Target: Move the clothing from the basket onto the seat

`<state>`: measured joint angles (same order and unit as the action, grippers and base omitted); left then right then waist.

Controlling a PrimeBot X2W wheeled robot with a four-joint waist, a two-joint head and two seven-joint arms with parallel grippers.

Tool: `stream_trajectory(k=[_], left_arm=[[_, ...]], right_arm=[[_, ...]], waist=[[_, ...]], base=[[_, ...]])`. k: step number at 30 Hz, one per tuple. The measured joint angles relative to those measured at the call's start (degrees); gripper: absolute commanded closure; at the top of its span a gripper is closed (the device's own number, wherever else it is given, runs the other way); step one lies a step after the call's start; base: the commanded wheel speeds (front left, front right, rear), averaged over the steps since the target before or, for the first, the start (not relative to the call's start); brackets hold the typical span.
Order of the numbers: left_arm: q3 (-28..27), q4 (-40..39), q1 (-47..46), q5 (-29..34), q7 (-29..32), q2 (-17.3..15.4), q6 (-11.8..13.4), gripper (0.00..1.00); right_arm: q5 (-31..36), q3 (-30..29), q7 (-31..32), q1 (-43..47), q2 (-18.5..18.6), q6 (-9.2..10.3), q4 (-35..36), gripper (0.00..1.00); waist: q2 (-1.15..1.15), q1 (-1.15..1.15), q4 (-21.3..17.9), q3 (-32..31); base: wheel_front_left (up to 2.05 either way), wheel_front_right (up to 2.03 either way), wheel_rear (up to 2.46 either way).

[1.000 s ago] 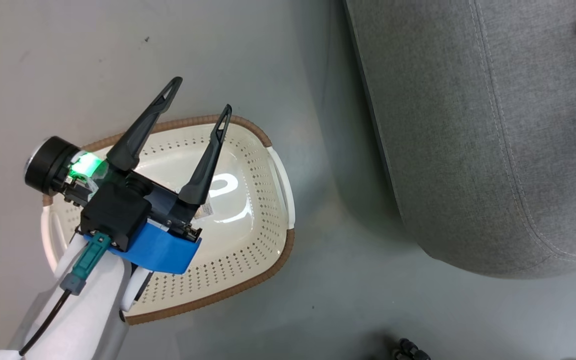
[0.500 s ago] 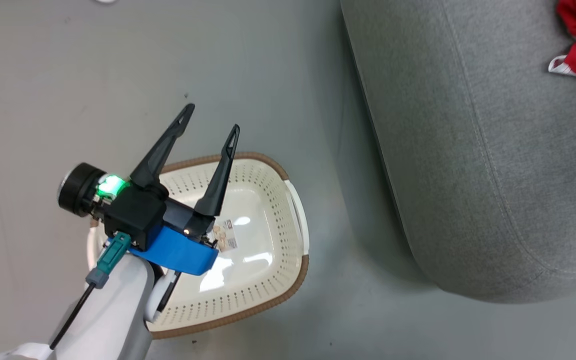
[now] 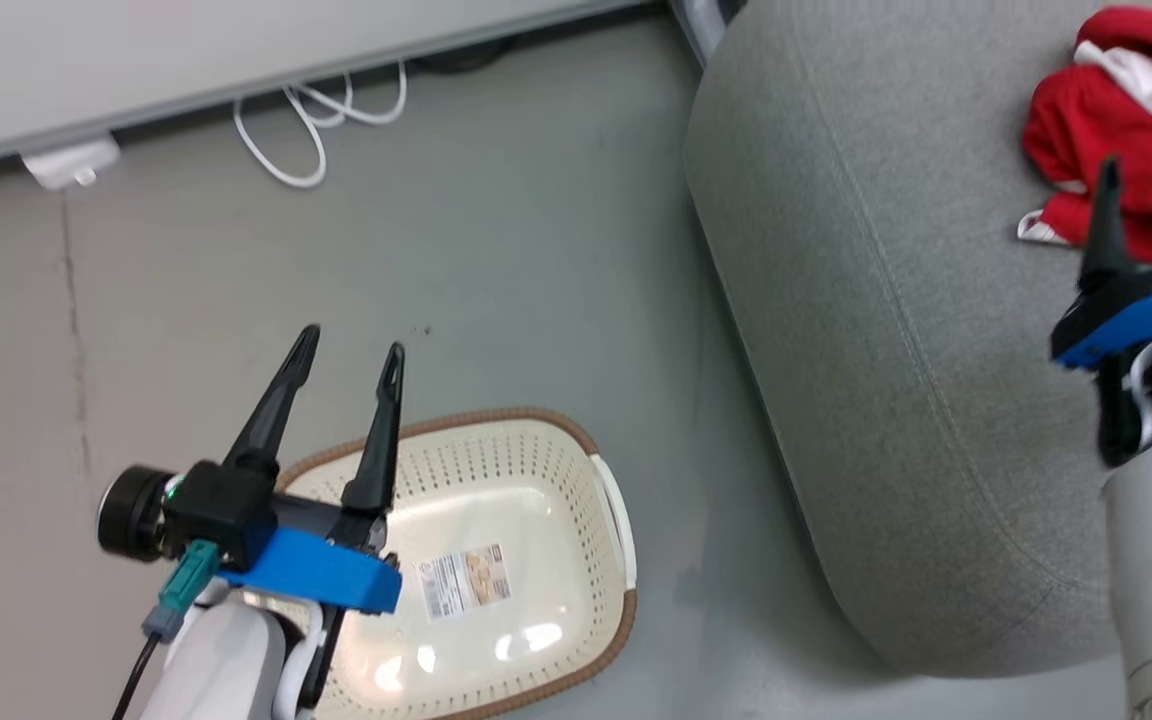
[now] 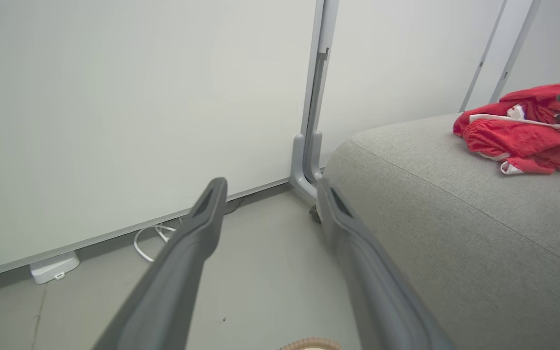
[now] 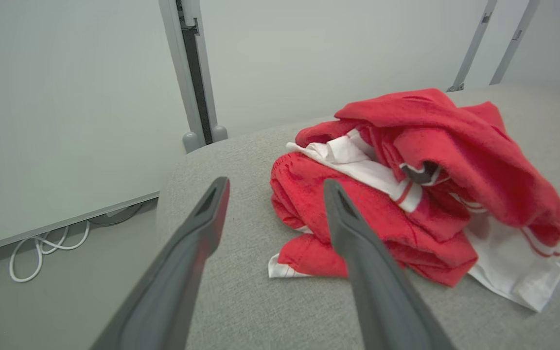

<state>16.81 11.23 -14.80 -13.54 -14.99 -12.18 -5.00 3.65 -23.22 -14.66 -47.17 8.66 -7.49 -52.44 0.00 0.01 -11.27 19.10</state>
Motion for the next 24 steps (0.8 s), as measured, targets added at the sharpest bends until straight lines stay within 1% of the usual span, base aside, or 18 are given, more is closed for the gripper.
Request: stream_trajectory(k=[5,8,11,12,16,24], left_arm=[[-2.40,1.11,3.32,-0.59,0.00,1.67,-0.13,0.00],[-3.72,1.66,5.15,-0.58,0.00,2.12,-0.56,0.00],[-5.15,1.94,6.36,-0.54,0.00,2.85,-0.64,0.00],[-5.15,1.94,6.36,-0.54,0.00,2.85,-0.64,0.00],[-7.00,2.32,7.63,-0.07,0.00,3.66,-0.70,0.00],[-10.48,3.12,9.38,1.09,-0.01,4.68,-0.92,0.00]], right_arm=[[-3.52,4.66,-0.25,6.71,-2.85,0.00,5.49,0.00],[-5.39,7.30,-0.30,10.63,-3.74,0.00,9.91,0.00],[-5.87,9.39,-0.30,14.95,-4.31,0.00,14.79,0.00],[-5.87,9.39,-0.30,14.95,-4.31,0.00,14.79,0.00],[-5.77,10.72,0.11,20.61,-4.82,0.00,21.51,0.00],[-5.00,12.67,3.99,30.74,-5.60,0.01,32.77,0.00]], waist=[[0.00,0.00,0.68,-4.26],[0.00,0.00,1.14,-6.61],[0.00,0.00,1.73,-8.62],[0.00,0.00,1.73,-8.62],[0.00,0.00,3.07,-10.53],[0.00,0.00,6.36,-12.71]], base=[[0.00,0.00,0.00],[0.00,0.00,0.00],[0.00,0.00,0.00],[0.00,0.00,0.00],[0.00,0.00,0.00],[0.00,0.00,0.00]])
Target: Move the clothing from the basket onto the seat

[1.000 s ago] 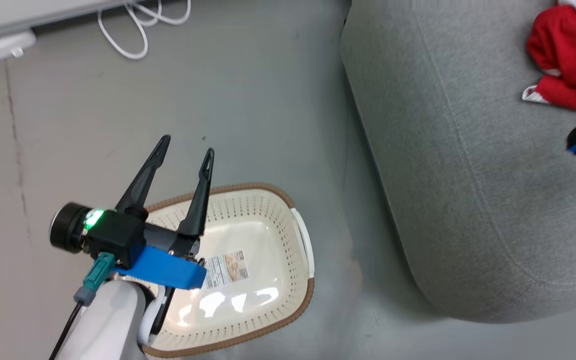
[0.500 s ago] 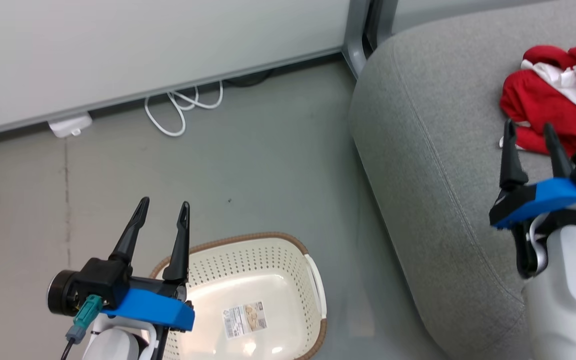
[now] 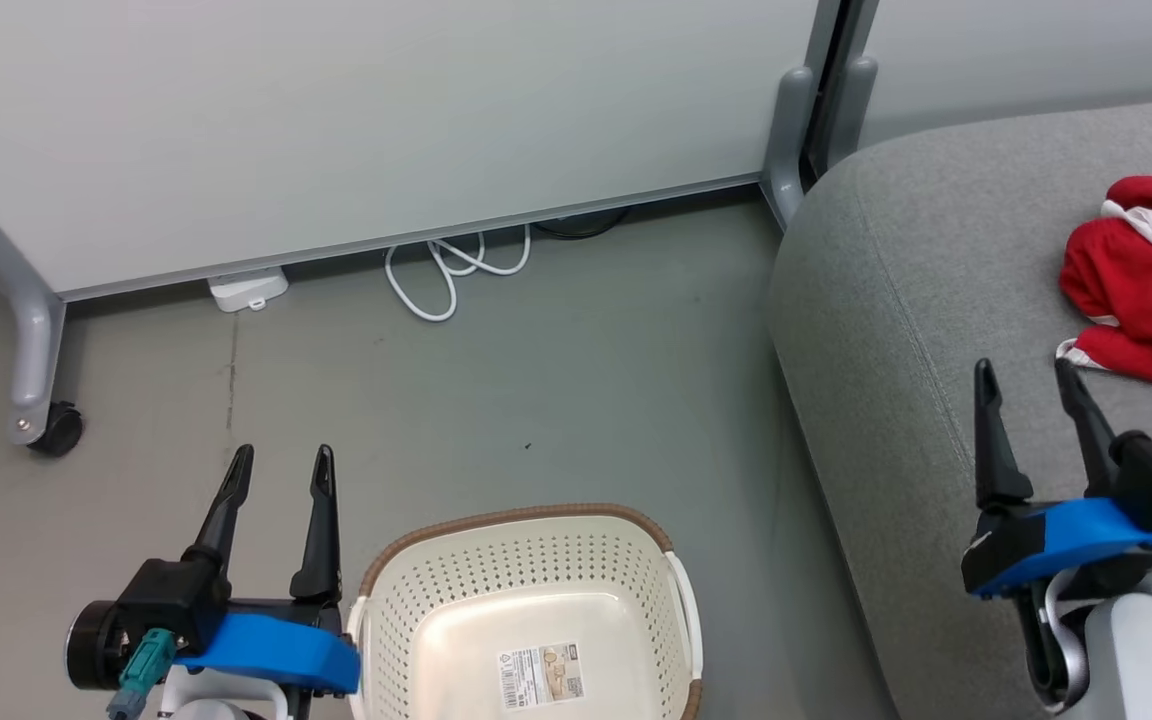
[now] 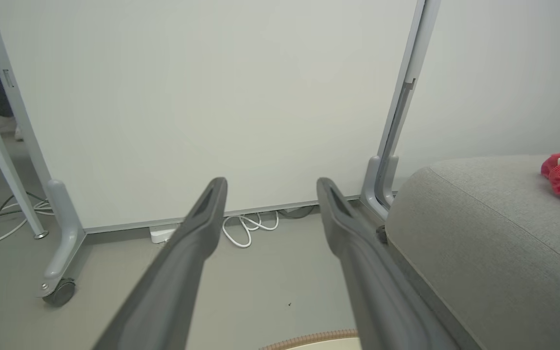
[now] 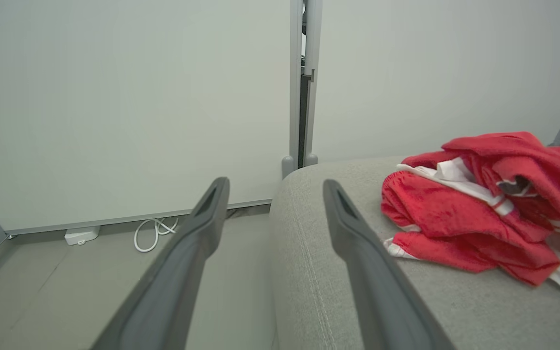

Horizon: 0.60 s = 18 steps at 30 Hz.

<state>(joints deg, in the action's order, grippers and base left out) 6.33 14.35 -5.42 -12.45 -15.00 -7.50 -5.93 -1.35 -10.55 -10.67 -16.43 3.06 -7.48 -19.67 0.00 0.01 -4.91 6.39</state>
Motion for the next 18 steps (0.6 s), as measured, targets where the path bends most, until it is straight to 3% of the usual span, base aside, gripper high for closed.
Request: stream_trajectory(k=[18], left_arm=[[-3.75,3.55,1.37,0.42,0.00,1.68,-0.93,0.00]], right_arm=[[-3.19,8.21,2.91,9.85,-0.18,0.00,9.24,0.00]], waist=[[0.00,-0.01,5.25,-2.96]], base=[[0.00,0.00,0.00]])
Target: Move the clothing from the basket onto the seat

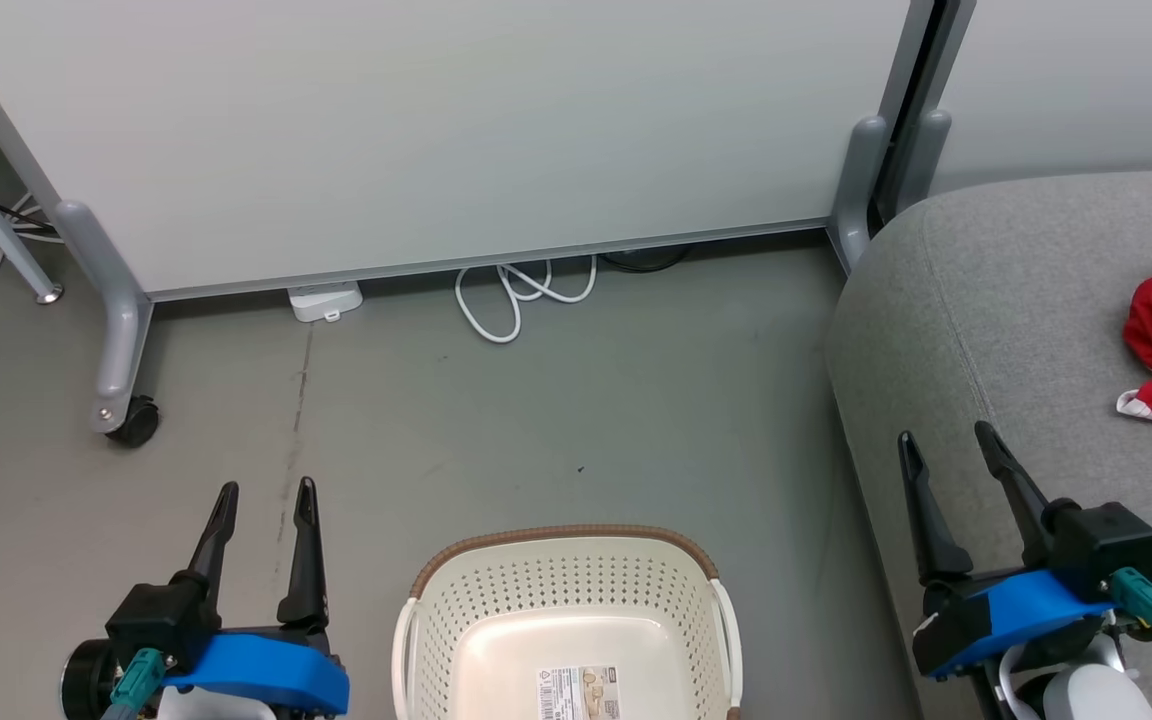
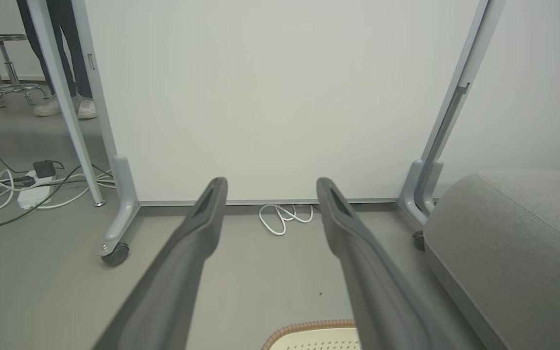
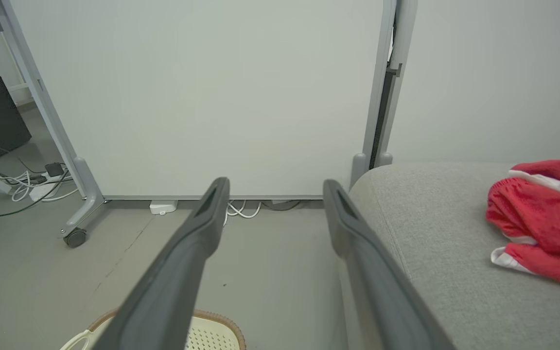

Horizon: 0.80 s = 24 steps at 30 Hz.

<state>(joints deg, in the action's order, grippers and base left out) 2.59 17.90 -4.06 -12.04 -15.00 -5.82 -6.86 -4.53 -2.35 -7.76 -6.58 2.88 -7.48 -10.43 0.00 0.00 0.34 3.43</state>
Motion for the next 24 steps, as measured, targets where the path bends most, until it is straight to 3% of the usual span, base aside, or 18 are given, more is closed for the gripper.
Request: stream_trajectory(k=[24], left_arm=[[-0.92,2.15,0.76,-0.18,0.00,0.81,-0.36,0.00]], right_arm=[[0.14,0.46,-2.66,1.29,0.00,0.00,-3.93,0.00]], waist=[[0.00,0.00,0.60,-1.62]], base=[[0.00,0.00,0.00]])
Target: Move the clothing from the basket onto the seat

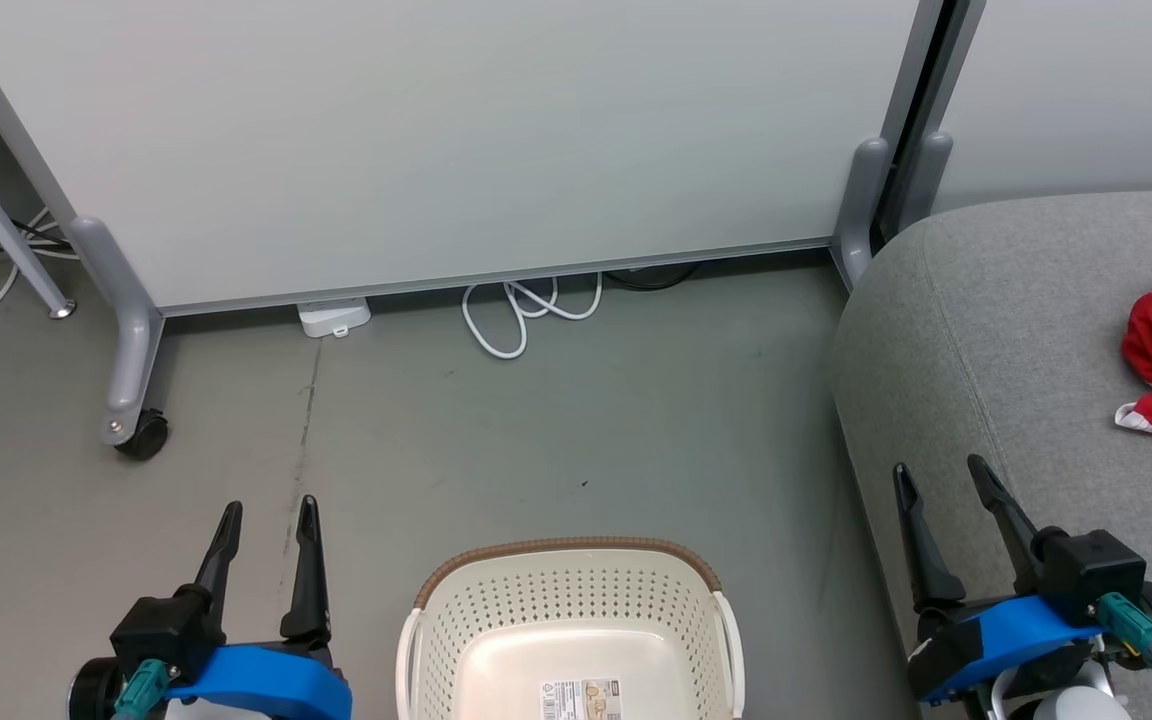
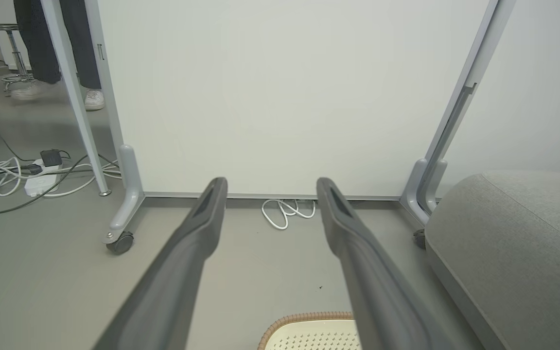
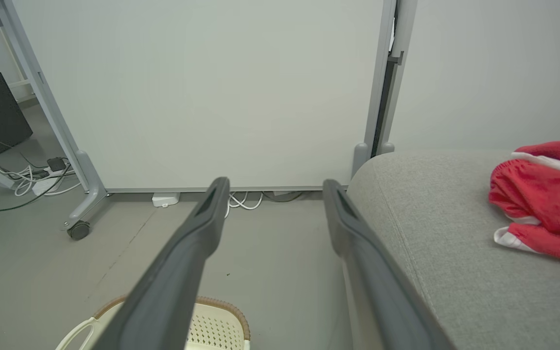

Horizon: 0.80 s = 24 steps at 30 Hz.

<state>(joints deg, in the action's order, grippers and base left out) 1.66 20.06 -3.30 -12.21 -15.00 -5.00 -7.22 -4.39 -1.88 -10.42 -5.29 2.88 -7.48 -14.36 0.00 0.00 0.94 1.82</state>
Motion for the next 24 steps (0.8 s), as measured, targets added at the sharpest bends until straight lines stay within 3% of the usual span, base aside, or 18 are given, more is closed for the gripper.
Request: stream_trajectory(k=[7,8,15,24], left_arm=[[0.43,0.20,0.13,-0.16,0.00,-0.11,-0.19,0.00],[0.42,0.21,0.14,-0.10,0.00,-0.11,-0.20,1.00],[0.73,3.30,2.63,-0.70,0.56,0.56,-0.20,1.00],[-0.40,2.52,2.78,-11.12,3.50,0.79,-0.20,1.00]], right_arm=[[-0.91,0.37,0.00,0.03,0.00,-0.01,-0.49,0.00],[-0.99,0.44,0.01,0.03,0.00,-0.01,-0.69,1.00],[-1.56,0.44,0.40,1.23,-0.24,0.00,-4.13,1.00],[-12.83,-0.29,2.72,1.24,-0.29,0.00,-4.04,1.00]], waist=[[0.00,0.00,-0.12,-0.08],[0.00,-0.01,-0.11,-0.09],[0.00,-0.02,-0.12,-0.12],[0.00,-0.02,-0.19,-0.25]], base=[[0.00,0.00,0.00],[0.00,0.00,0.00],[0.00,0.00,0.00],[0.00,0.00,0.00]])
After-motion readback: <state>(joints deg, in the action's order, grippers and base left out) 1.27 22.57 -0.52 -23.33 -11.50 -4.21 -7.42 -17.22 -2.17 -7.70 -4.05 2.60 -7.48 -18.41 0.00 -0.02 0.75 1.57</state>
